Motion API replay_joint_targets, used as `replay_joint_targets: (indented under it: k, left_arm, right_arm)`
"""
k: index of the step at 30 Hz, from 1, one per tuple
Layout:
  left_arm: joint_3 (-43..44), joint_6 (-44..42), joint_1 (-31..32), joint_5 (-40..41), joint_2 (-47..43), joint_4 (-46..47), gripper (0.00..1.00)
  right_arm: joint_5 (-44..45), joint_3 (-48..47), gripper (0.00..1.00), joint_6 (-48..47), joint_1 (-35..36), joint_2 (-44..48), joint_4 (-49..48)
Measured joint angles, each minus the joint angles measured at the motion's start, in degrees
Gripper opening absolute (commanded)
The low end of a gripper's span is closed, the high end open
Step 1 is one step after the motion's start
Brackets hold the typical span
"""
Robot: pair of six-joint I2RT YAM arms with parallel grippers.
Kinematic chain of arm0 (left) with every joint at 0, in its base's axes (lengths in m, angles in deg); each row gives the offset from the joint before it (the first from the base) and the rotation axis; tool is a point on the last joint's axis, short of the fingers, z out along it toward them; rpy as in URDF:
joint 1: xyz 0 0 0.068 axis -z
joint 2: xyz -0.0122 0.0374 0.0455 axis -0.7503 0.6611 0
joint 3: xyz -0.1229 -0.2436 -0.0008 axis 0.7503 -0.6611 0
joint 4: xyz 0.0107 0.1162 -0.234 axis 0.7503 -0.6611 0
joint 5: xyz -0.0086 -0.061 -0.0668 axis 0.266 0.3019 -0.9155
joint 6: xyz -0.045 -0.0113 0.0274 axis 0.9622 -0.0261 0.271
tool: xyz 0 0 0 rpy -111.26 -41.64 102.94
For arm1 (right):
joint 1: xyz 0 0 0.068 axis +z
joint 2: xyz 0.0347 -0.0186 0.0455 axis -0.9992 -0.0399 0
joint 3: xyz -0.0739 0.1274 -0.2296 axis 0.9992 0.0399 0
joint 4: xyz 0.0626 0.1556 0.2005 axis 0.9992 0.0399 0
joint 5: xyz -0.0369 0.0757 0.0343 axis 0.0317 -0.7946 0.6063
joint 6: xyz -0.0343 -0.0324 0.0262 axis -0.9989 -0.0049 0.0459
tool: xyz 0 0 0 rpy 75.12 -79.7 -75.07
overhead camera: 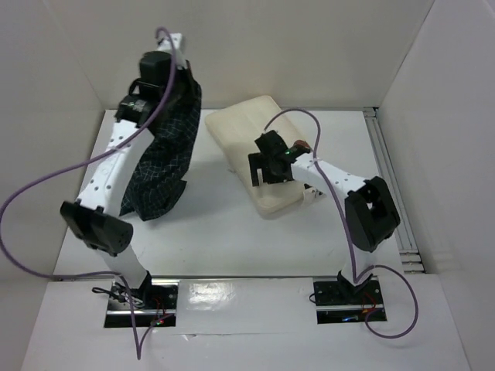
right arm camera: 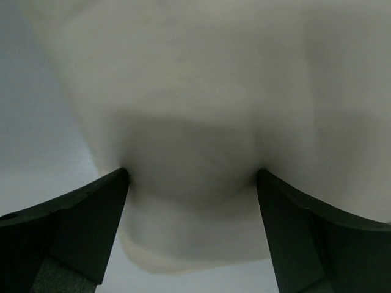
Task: Put the pillow into the pillowcase
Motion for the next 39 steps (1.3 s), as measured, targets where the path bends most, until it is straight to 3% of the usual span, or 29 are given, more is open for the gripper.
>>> replay_joint_targets:
  k: [1, 2, 3, 4, 8, 13, 14, 15, 16, 17, 18, 19, 21, 22, 26, 32, 35, 39]
  left_arm:
    - [-0.26, -0.04, 1.44, 0.35, 1.73, -0.31, 0.0]
    - [-0.72, -0.17, 2.78, 0.81, 3.34, -0.63, 0.0]
    - [-1.14, -0.37, 3.98, 1.09, 4.55, -1.16, 0.0]
    - [-1.64, -0.5, 4.96, 1.38, 5.35, -1.6, 0.0]
    - [-2.49, -1.97, 8.13, 1.2, 5.88, -3.23, 0.0]
    - [-0.02, -3.45, 10.19, -1.18, 6.97, -2.8, 0.0]
    - [0.79, -3.48, 10.91, -1.11, 7.65, -2.49, 0.04]
    - [1.55, -3.43, 11.91, -0.85, 8.48, -2.45, 0.19]
    - [2.93, -3.56, 13.14, -0.79, 9.84, -3.32, 0.77]
    - [4.13, -3.87, 14.27, -0.81, 11.1, -3.32, 0.78]
    - [6.32, -4.24, 15.76, -0.94, 13.03, -4.92, 0.92]
    - [8.15, -4.55, 17.03, -1.11, 14.75, -5.84, 0.94]
    - [10.38, -4.72, 19.26, -0.44, 17.09, -8.74, 0.96]
    - [10.34, -4.46, 20.11, 0.46, 17.44, -10.19, 0.96]
    - [-0.94, -0.66, 19.34, 4.04, 11.74, -11.98, 0.92]
    - [-27.28, 8.31, 7.15, 10.34, -4.57, -9.94, 0.94]
    - [-35.56, 12.68, 3.19, 11.61, -7.85, -8.85, 0.97]
    - [-44.41, 17.35, 2.49, 12.55, -8.09, -8.26, 0.98]
  right_arm:
    - [0.72, 1.51, 0.77, -0.22, 0.0, -1.27, -0.39]
    - [1.62, 2.89, 0.28, -0.24, -0.11, -2.32, -1.29]
    - [2.23, 4.52, 0.08, -0.04, -0.24, -2.91, -2.95]
    - [2.91, 5.75, 0.0, 0.96, -0.55, -2.95, -4.57]
    - [-0.61, 14.86, 0.0, 4.83, -5.6, 4.98, -12.87]
    - [-0.2, 28.44, 0.0, 9.38, -14.43, 19.71, -13.73]
    - [0.9, 30.18, 0.0, 10.05, -14.97, 22.56, -12.46]
    - [1.66, 31.15, 0.0, 10.27, -15.02, 24.74, -11.06]
    - [1.88, 31.85, 0.04, 10.19, -14.99, 26.49, -9.9]
    - [1.92, 32.28, 0.04, 10.14, -15.04, 27.85, -8.98]
    - [1.44, 32.3, 0.46, 9.66, -15.02, 28.72, -7.98]
    - [0.94, 32.09, 0.66, 9.51, -15.02, 29.0, -7.43]
    - [-0.31, 30.23, 0.85, 7.89, -14.69, 28.46, -6.03]
    - [-0.85, 28.87, 0.89, 7.54, -14.36, 28.0, -5.86]
    - [-3.76, 21.0, 0.87, 5.81, -12.66, 25.81, -5.27]
    - [-9.97, 9.75, 0.91, 5.18, -11.5, 19.74, -6.27]
    - [-9.75, 5.2, 0.97, 4.72, -10.38, 14.21, -6.25]
    - [-8.85, 1.11, 0.97, 3.85, -9.35, 6.23, -5.97]
